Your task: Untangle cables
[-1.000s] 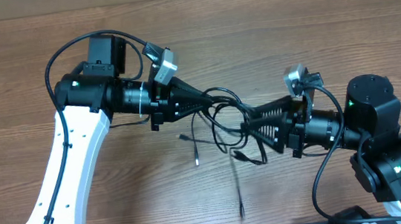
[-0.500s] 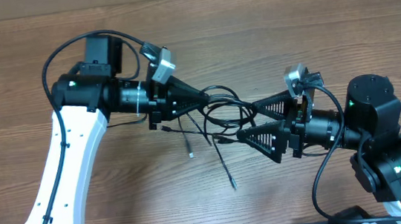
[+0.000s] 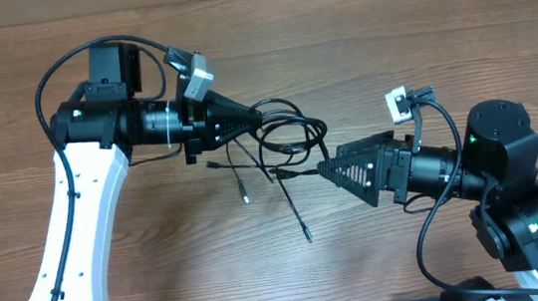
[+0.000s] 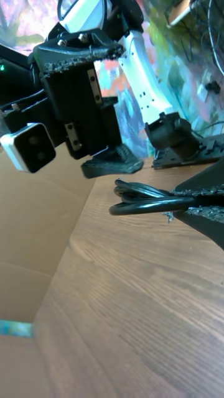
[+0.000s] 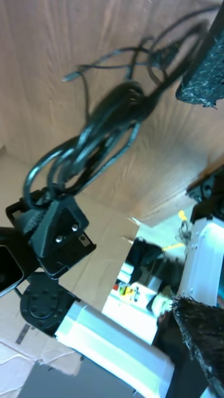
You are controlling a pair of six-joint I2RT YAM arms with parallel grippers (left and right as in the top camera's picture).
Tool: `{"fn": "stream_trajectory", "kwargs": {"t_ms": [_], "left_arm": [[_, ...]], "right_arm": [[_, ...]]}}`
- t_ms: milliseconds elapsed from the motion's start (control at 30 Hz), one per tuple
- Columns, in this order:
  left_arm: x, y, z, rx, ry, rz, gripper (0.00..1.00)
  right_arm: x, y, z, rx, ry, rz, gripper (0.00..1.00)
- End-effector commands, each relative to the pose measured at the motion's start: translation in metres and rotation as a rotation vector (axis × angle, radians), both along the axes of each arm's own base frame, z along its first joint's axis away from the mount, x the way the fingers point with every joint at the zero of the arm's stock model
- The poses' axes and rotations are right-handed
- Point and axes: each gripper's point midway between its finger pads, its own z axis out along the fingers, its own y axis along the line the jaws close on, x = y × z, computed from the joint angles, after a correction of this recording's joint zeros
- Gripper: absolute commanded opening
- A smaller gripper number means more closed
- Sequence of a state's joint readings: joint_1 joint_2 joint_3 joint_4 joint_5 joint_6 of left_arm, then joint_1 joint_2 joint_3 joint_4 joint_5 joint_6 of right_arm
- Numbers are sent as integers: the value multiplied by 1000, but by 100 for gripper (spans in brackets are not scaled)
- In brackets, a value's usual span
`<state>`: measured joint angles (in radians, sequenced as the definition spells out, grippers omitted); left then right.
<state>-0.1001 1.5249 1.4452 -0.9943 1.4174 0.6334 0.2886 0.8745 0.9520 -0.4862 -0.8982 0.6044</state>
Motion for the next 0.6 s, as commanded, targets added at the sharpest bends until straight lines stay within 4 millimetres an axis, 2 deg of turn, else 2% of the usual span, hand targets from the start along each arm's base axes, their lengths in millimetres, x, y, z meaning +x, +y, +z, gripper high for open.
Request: {"fn": "stream_trajectory", "kwargs": {"t_ms": [0, 167, 300, 433, 467, 567], "left_arm": [[-4, 0, 13, -46, 27, -16, 4], [5, -1, 16, -42, 34, 1, 5], [6, -5, 19, -46, 28, -7, 5], [2, -12, 20, -47, 36, -30, 4], [1, -14, 20, -48, 40, -37, 4], [0, -15, 20, -47, 45, -39, 5]], "right_arm": [[-6, 3, 15, 37, 13, 19, 100], [-4, 16, 20, 88, 93, 42, 100], [0, 38, 26, 126, 97, 99, 100], [21, 50, 14, 121, 140, 59, 100], [33, 52, 5, 107, 155, 22, 99], [49, 53, -1, 99, 145, -22, 96]]}}
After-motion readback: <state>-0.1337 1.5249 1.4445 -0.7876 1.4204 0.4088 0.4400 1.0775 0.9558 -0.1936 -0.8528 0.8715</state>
